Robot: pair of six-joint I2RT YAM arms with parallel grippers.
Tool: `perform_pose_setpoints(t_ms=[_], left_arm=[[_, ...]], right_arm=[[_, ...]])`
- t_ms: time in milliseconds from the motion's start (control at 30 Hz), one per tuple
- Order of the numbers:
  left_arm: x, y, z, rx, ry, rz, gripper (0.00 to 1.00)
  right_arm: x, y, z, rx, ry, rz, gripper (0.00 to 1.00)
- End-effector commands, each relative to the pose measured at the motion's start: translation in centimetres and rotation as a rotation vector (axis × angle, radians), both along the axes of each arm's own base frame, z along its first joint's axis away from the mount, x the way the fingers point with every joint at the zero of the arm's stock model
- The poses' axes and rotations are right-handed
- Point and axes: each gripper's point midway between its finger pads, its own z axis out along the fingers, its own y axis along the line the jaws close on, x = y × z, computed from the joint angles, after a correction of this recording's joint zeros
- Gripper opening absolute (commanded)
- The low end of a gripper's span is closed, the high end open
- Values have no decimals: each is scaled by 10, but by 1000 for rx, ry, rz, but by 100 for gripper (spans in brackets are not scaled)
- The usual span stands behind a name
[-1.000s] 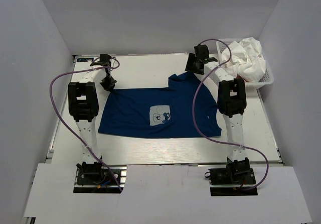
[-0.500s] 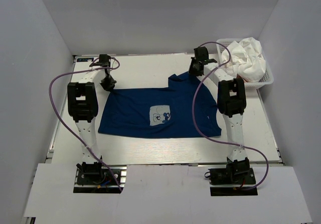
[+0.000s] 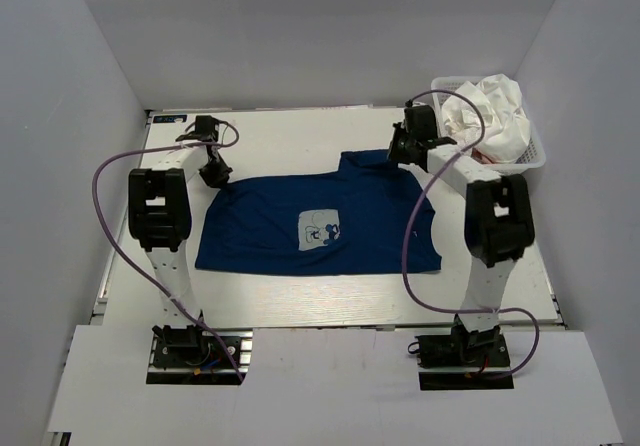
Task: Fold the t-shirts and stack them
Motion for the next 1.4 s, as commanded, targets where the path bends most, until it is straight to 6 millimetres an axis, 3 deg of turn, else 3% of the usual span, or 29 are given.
perform_pose_setpoints(t_ms=[0, 33, 67, 167, 200, 233, 267, 567, 767, 933, 1100, 1167, 1233, 1300, 1333, 1367], left_arm=[[7, -6, 34, -13, -89, -23, 0], [5, -6, 33, -13, -80, -23, 0], [5, -6, 39, -13, -94, -23, 0], [-6, -4, 48, -6, -109, -19, 0], [-15, -4, 44, -5, -93, -19, 0], [-17, -6, 49, 2, -109, -24, 0], [-18, -6, 63, 1, -146, -24, 0], [-74, -6, 87, 39, -219, 36, 0], [-96, 6, 97, 102, -258, 128, 0], [-116, 17, 92, 136, -224, 200, 0], [-133, 20, 90, 142, -224, 244, 6], [-139, 17, 83, 126, -214, 235, 14], [-151, 15, 73, 109, -178, 236, 33], [-165, 14, 70, 92, -134, 293, 45], [-189, 22, 60, 133, -48, 327, 56], [-201, 25, 60, 145, -18, 359, 80]], right_arm=[[-9, 3, 55, 39, -169, 32, 0], [-15, 3, 70, 54, -194, 41, 0], [-24, 0, 60, 49, -170, 44, 0], [-52, -8, 65, 53, -164, 40, 0], [-66, -10, 51, 43, -124, 43, 0], [-72, -13, 73, 52, -169, 40, 0], [-79, -15, 71, 47, -153, 34, 0], [-161, -42, 81, 62, -133, -24, 0], [-199, -59, 87, 49, -118, -62, 0], [-217, -64, 90, 63, -111, -73, 0], [-237, -69, 79, 59, -47, -86, 0], [-243, -67, 70, 77, -22, -86, 0], [-254, -63, 51, 93, 34, -67, 0], [-268, -63, 32, 93, 106, -68, 2], [-280, -56, 21, 124, 155, -33, 10], [-284, -55, 15, 132, 182, -38, 24]])
